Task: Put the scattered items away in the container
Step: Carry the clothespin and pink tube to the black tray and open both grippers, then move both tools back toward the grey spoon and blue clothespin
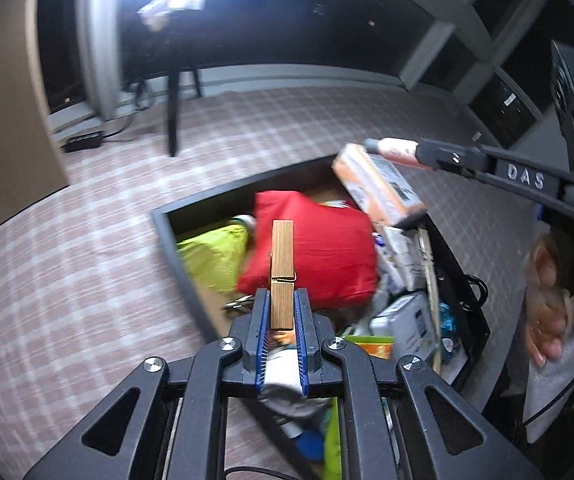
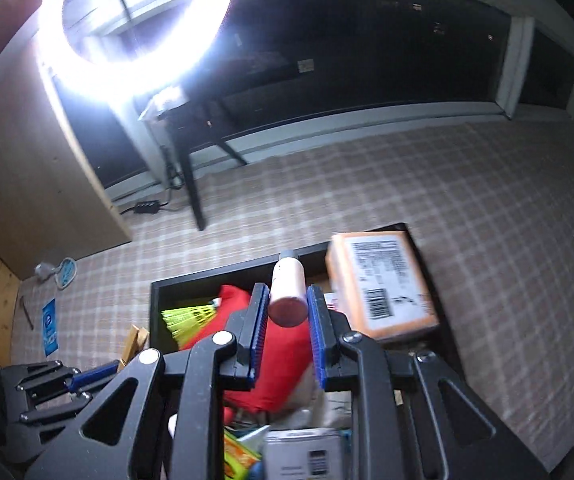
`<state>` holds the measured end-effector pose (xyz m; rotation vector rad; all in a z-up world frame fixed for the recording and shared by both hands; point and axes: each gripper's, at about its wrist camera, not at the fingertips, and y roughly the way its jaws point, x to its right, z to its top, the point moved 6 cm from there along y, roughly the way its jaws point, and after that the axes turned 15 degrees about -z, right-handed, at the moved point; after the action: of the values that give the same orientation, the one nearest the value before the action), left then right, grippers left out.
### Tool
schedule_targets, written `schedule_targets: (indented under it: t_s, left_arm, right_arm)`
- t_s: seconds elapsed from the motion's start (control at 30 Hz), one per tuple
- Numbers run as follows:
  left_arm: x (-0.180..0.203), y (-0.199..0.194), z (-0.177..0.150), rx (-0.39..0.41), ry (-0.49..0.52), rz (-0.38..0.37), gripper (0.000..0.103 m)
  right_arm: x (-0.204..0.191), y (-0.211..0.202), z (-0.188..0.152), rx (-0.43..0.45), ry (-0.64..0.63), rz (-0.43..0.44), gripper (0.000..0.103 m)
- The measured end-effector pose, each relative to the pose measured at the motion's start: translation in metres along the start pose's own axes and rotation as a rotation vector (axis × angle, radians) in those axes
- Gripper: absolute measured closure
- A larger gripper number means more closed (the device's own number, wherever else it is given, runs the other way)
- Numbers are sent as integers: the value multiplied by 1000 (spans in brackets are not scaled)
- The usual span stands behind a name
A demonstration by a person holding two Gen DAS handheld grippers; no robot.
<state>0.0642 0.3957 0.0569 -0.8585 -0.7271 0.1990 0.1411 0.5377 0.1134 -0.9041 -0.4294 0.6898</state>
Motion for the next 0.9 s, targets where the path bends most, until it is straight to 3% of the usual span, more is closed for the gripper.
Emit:
schedule_targets:
  t_s: [0.07,0.17,0.5,0.9]
  left_arm:
    - [2,5,0,-19,-7,7,56]
    - [2,2,3,10,0,30,57]
    - [-30,-16,-8,29,-49,76,58]
    - [-142,-94,-46,128,-245,231,58]
  right_arm:
    - [4,3,1,-19,5,22,83]
    - [13,0,3,-28,43,34,74]
    - [1,-4,2,-26,47,56,74]
    - [-102,-1,-5,-55,-111,159,70]
